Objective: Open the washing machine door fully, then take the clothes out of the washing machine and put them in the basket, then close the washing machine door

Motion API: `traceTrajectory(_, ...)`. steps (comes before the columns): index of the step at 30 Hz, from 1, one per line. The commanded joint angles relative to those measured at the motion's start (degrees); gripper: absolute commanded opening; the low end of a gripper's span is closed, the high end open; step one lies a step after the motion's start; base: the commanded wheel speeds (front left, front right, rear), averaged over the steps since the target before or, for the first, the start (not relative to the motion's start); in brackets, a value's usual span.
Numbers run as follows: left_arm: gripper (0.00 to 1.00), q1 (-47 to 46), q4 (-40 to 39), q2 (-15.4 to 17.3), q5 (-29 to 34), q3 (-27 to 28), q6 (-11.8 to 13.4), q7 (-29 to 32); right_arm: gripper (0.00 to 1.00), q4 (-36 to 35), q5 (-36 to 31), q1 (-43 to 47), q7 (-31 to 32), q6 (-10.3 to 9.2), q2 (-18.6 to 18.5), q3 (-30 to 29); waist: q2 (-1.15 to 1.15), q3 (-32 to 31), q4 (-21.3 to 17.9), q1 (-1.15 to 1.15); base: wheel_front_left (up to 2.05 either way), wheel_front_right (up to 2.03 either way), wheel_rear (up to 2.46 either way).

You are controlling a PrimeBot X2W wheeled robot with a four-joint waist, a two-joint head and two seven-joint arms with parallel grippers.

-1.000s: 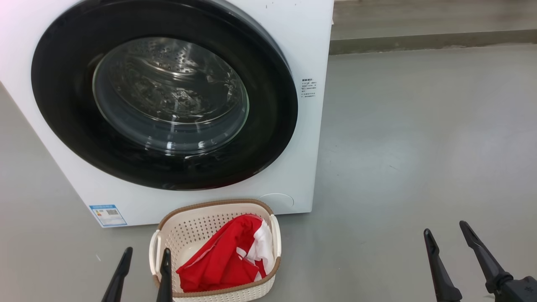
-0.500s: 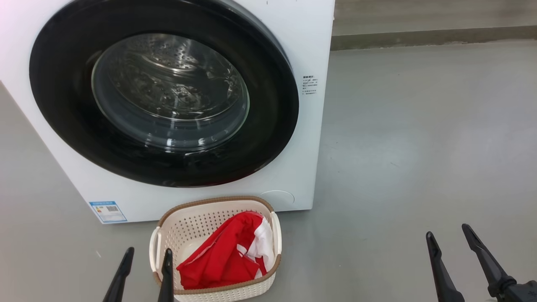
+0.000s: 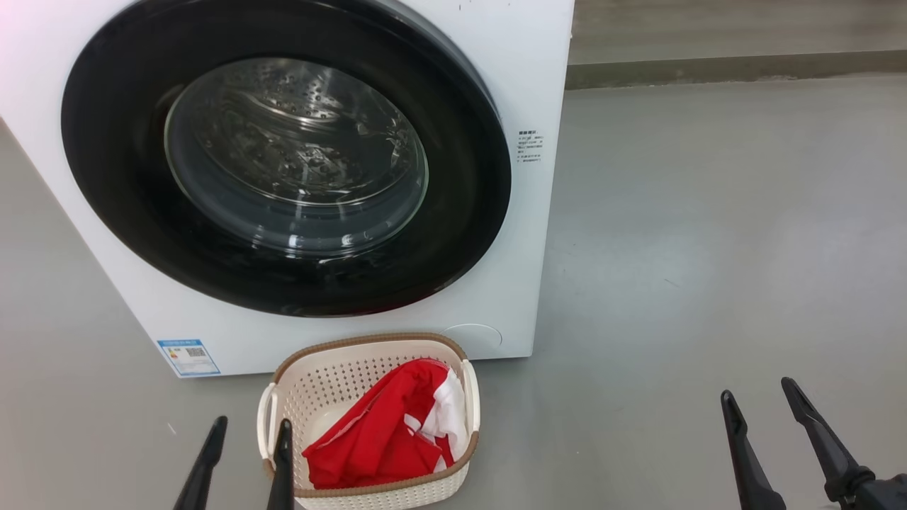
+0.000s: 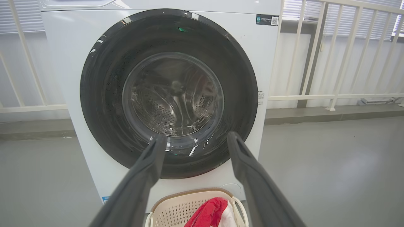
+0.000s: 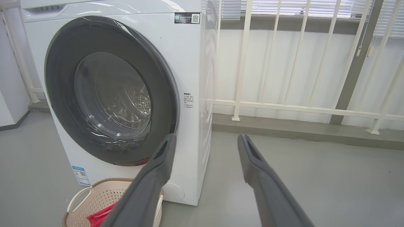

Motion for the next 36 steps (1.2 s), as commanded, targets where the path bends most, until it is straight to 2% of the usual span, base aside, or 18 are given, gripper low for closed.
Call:
traceTrajectory(1,1.0,-1.5,-1.9,0.7,0.2,1.9,0.1,-0.4,1.0,-1.8,0.1,-0.8,-0.2,-0.22,-1.0,0.8,0.0,0.0,0.0,0.0,0.0,0.0,0.0)
traceTrajectory(2,0.0,0.0,-0.2,0.0,0.0,0.0,0.0,0.0,0.0,-0.1,0.0,0.0,0.0,0.0,0.0,0.0,0.0,0.0,0.0,0.0,0.0,0.0,0.0)
traceTrajectory(6,0.0,0.2,1.9,-0.8,-0.5,-0.5,0.0,0.3,0.0,2.4,0.6,0.0,0.1,0.01,0.5,0.5,0.0,0.0,0.0,0.0,0.0,0.0,0.0)
traceTrajectory(10,0.0,-0.2,2.2,-0.9,-3.9,0.0,-0.5,0.9,0.0,3.2,4.3,-0.8,0.5,0.0,0.1,0.7,0.0,0.1,0.0,0.08,0.0,0.0,0.0)
traceTrajectory(15,0.0,-0.8,2.9,-1.0,-7.2,0.5,-1.1,1.6,0.0,4.2,8.0,-1.8,0.9,-0.01,-0.2,1.0,0.0,0.3,0.1,0.0,0.0,0.0,0.0)
traceTrajectory(36,0.0,-3.4,6.0,-1.7,-20.4,2.6,-3.9,4.2,0.0,7.9,22.4,-5.6,2.3,-0.05,-1.4,2.0,0.0,0.8,0.2,0.0,0.0,0.0,0.0)
